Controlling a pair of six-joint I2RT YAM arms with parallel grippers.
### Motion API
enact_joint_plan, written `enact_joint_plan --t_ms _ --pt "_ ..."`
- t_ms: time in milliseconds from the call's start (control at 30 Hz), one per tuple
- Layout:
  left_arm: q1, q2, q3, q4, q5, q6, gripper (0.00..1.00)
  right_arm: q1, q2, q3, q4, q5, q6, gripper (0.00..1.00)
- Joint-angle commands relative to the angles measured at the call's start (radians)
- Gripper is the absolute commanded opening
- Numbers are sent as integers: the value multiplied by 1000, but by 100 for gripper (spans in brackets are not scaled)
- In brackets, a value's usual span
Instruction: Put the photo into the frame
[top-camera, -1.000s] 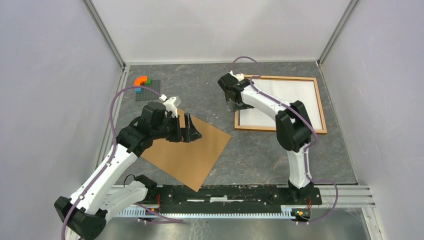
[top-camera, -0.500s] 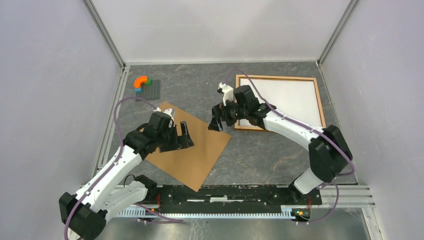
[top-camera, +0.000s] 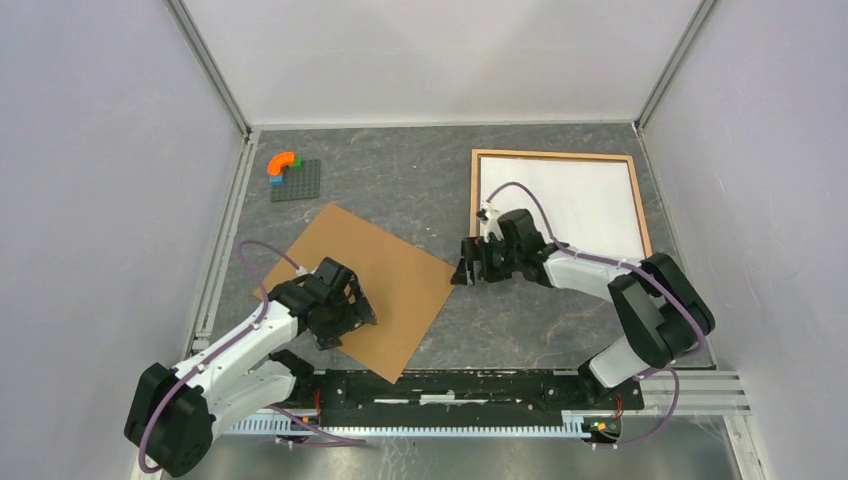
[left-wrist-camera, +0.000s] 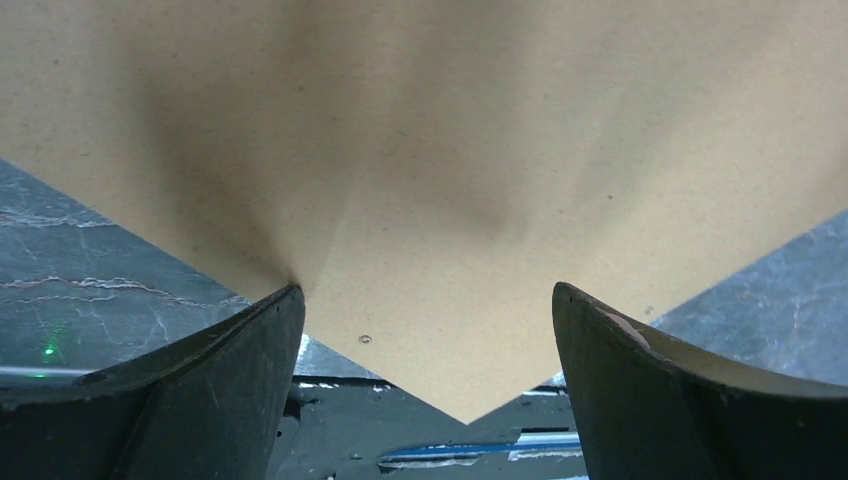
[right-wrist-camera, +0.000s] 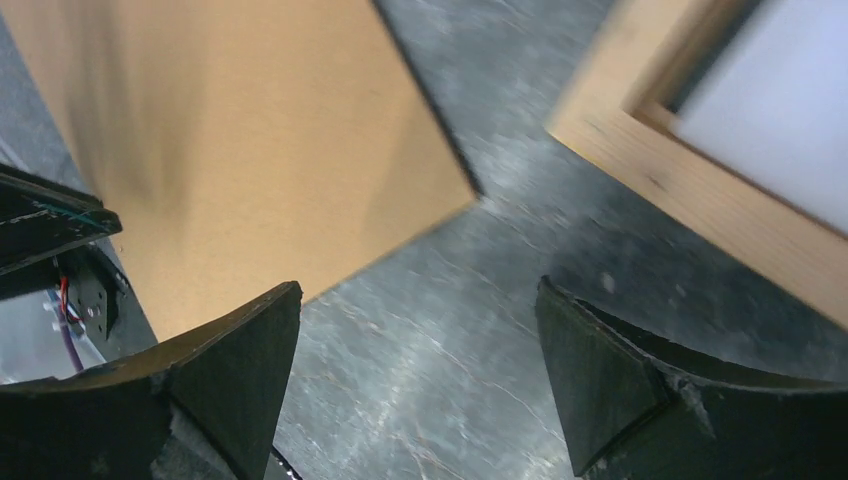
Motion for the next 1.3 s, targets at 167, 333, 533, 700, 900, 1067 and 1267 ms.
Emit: enact_joint_plan --t_ms 167,333,533,700,900,1067,1267 --pt "-5 54 -69 94 -58 -161 100 -50 -17 -169 333 -27 218 90" --pt "-5 50 -105 133 -36 -195 100 -45 35 -212 481 -38 330 88" --pt "-5 77 -99 142 -32 -186 100 -14 128 -198 632 -98 442 87" --pt "-4 98 -95 160 -29 -172 100 33 152 -213 813 -117 563 86" --pt "-5 152 -77 217 -12 -134 100 84 165 -245 1136 -107 774 86" --pt "-5 206 -22 240 7 -70 100 98 159 -250 1123 -32 769 83" --pt "-6 168 92 218 49 63 100 73 57 -68 464 48 239 90"
